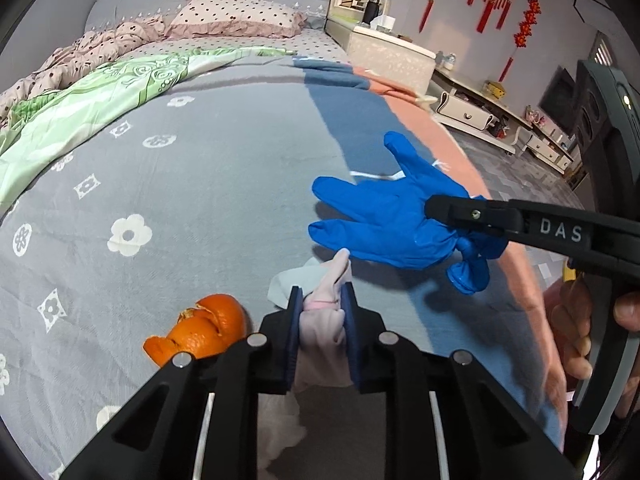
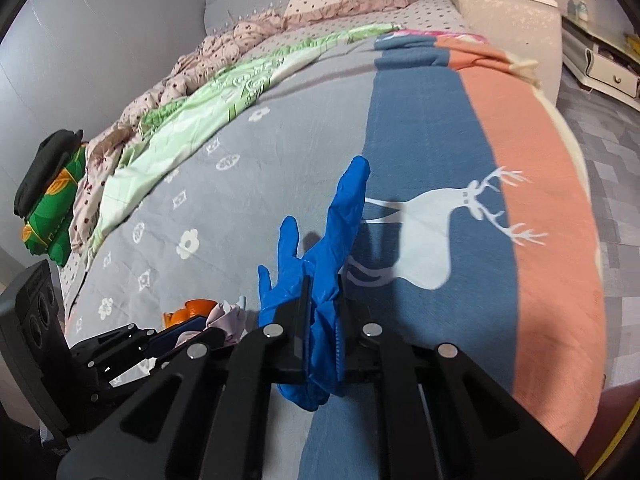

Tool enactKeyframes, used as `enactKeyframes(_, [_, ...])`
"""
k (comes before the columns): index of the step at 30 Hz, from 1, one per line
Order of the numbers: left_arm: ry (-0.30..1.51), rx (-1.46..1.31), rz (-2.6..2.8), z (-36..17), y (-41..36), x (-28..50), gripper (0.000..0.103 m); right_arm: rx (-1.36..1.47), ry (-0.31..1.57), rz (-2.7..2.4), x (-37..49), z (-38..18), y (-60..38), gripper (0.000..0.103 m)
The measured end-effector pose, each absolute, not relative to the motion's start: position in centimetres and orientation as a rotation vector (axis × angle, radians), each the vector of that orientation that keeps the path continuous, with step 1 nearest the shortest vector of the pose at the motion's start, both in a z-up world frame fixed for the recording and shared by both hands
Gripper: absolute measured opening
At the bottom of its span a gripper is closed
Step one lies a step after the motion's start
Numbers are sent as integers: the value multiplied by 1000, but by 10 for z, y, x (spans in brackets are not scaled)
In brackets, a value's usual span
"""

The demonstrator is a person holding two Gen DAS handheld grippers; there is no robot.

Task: Collect trash
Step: 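Grasp the pink cloth with the left tool while the right tool grasps the blue glove, then lift the pink cloth and blue glove over the yellow bin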

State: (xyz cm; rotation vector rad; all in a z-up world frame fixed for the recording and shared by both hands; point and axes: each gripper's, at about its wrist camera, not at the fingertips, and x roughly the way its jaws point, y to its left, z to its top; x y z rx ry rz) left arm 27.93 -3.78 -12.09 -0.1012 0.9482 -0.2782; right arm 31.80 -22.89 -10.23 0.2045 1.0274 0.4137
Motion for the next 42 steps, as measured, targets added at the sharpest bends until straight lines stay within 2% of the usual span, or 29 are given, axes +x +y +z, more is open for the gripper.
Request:
enactKeyframes(22, [777,-87,-344,-17,-78,218,18,315,837,350,219,-2,-330,9])
enactKeyframes(42, [721,-61,-543,26,-211,183,18,377,705,157,134,63,-475,9])
